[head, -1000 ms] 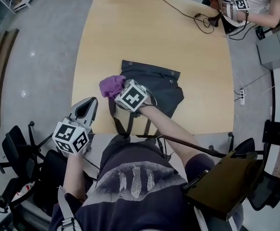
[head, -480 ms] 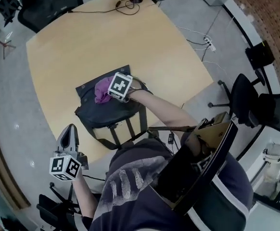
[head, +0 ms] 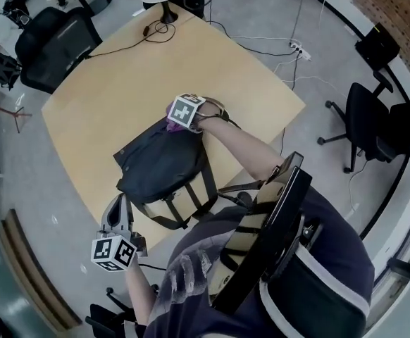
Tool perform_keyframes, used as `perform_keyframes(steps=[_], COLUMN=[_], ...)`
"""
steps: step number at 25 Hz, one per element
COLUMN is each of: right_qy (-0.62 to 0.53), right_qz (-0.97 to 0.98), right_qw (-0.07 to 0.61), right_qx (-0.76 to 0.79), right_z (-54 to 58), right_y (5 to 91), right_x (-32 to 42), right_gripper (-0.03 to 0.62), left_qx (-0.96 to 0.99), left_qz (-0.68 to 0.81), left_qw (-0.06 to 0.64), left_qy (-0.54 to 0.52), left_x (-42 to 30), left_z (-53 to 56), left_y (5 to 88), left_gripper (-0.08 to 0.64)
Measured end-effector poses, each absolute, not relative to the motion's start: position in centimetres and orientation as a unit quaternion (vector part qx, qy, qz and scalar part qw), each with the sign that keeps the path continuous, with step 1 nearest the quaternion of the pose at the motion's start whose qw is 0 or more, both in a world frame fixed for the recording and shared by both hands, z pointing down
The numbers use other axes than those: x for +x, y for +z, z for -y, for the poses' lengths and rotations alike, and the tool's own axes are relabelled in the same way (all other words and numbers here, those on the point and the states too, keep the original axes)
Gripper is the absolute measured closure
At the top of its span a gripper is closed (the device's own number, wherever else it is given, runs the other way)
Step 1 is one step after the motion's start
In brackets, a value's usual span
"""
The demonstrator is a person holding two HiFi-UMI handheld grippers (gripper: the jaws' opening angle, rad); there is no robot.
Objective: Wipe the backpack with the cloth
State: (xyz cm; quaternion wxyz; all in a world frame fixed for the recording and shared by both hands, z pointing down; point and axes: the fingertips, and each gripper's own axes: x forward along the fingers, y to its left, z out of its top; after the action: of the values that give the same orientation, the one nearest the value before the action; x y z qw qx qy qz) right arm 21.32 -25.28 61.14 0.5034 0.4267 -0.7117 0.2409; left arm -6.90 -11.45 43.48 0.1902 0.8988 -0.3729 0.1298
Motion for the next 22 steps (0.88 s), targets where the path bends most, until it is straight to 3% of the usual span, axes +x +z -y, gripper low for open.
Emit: perform_keyframes(steps=[4,15,22], right_qy=[0.231,0.179,0.17], right_qz=[0.71,0.686,0.709], right_qw=[0.479,0.565,0.56], right_qx=[0.462,0.422,0.393], right_z=[26.5,28.2,28.5], right_y=[59.1,64.3,63.9], right_x=[23.0,17.6,12.4], right_gripper=[0.492,0.492,0.492], left_qx=[0.897,0.871,0.866], left_qz=[0.376,0.423,0.422], left_qw=[0.196,0.228,0.251], left_qy=[0.129,0.106,0.096], left_x=[-6.3,-10.6,-12.7], left_z=[10.7,9.9,11.6], left_y=[43.8,47.2,49.0], left_gripper=[0.554,0.554,0.554])
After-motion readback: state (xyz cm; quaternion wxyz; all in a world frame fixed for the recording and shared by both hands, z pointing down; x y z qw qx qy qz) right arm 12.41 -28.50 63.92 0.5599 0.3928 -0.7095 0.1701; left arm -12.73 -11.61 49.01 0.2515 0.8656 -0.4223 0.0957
